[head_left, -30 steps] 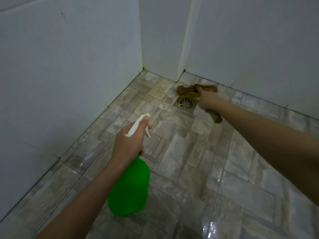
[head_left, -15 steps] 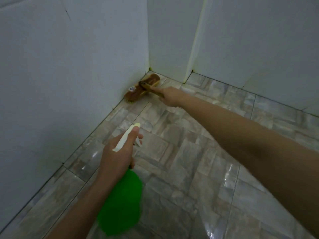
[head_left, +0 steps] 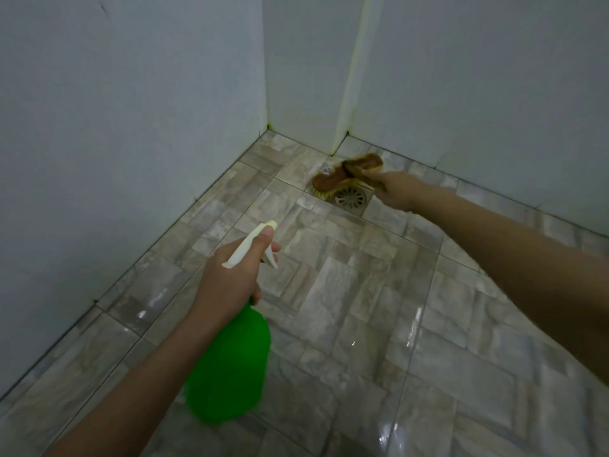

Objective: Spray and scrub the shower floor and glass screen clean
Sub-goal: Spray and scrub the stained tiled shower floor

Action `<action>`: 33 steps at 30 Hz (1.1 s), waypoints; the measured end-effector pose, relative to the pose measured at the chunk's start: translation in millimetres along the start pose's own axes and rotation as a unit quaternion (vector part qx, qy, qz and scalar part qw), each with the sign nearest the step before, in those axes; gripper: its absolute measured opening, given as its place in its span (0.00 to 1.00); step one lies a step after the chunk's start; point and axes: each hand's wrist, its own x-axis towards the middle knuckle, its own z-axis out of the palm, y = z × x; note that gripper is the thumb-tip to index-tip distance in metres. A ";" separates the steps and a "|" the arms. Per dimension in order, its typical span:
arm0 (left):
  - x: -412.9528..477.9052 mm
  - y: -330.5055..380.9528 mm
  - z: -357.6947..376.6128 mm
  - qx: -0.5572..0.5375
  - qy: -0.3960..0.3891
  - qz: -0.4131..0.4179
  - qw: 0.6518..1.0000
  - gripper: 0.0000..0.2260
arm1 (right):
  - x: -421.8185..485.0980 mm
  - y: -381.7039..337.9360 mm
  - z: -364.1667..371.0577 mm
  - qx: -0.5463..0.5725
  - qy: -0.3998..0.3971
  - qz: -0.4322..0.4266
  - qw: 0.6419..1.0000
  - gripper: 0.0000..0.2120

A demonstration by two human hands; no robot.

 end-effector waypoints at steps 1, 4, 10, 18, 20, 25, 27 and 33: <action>-1.2 -0.8 2.9 -0.001 -0.006 0.002 1.000 0.14 | -7.1 -3.5 1.5 0.009 -0.005 0.008 1.000 0.27; -6.1 -1.4 5.5 -0.015 -0.020 0.001 1.000 0.13 | -46.2 -4.7 15.8 0.013 -0.030 0.042 0.999 0.29; -12.1 -1.0 12.7 -0.021 -0.028 0.001 0.999 0.11 | -7.4 -8.4 0.0 0.071 -0.001 0.108 0.992 0.37; -10.6 3.1 22.8 -0.005 -0.035 0.004 0.999 0.13 | -26.0 -25.9 14.5 0.100 -0.001 0.129 0.987 0.36; -10.7 2.7 24.7 0.000 -0.043 0.007 0.999 0.14 | -23.3 -33.3 7.9 0.121 -0.008 0.154 0.981 0.36; -7.2 5.5 23.3 -0.005 -0.040 0.017 0.999 0.14 | -68.5 -49.2 35.1 0.154 -0.033 0.177 0.971 0.37; -6.9 3.5 24.5 0.000 -0.040 0.016 0.999 0.13 | -45.0 -37.8 27.5 0.131 -0.004 0.181 0.975 0.38; -8.2 -1.6 20.9 0.002 -0.051 0.013 0.999 0.13 | -62.5 -52.5 35.6 0.137 -0.025 0.206 0.969 0.41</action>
